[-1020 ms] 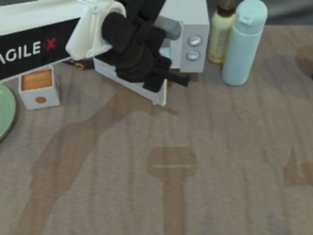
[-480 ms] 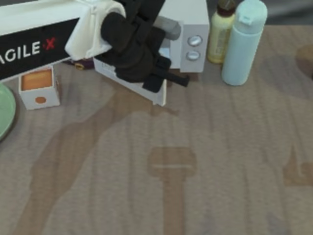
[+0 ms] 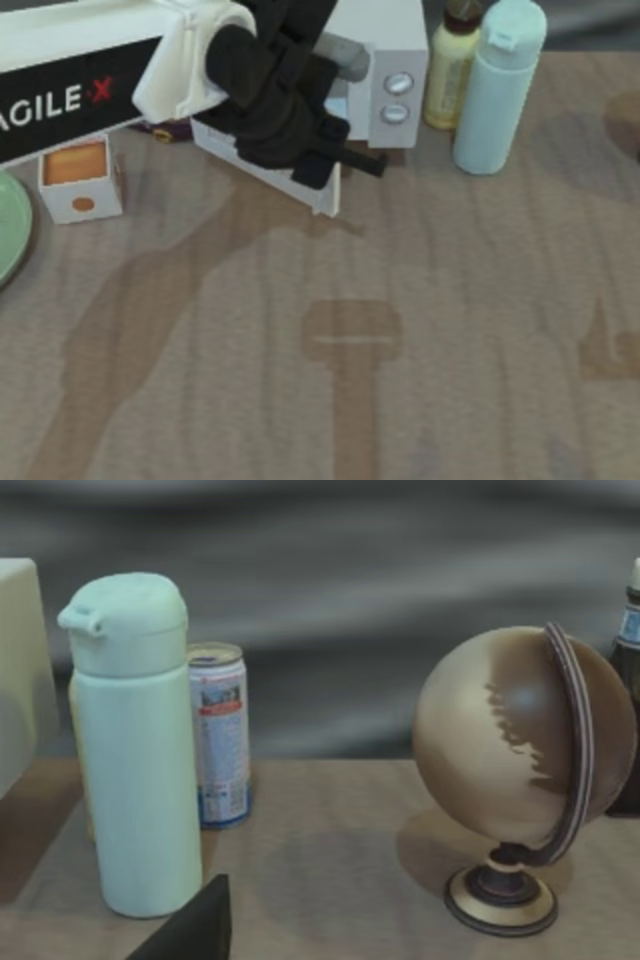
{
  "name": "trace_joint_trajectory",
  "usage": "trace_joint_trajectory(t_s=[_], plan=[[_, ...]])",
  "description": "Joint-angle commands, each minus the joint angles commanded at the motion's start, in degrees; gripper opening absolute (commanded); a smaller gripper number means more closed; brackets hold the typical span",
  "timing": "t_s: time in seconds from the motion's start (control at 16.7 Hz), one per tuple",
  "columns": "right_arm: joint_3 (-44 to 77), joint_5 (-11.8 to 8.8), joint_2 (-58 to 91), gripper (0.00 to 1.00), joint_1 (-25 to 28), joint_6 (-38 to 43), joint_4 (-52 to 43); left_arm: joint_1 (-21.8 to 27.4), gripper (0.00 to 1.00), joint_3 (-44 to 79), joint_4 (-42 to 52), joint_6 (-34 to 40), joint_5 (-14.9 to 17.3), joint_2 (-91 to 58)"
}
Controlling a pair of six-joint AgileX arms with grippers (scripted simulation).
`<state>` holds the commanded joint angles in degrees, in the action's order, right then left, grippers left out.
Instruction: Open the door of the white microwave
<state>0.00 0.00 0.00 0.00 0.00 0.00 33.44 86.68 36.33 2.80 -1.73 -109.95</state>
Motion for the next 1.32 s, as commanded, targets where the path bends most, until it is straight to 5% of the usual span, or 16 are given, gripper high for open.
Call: trace_joint_trajectory(t_s=[1.32], plan=[[0.0, 0.0, 0.0, 1.0, 0.0, 0.0, 0.0, -1.42, 0.0, -3.42, -0.89, -4.71, 2.75, 2.55]])
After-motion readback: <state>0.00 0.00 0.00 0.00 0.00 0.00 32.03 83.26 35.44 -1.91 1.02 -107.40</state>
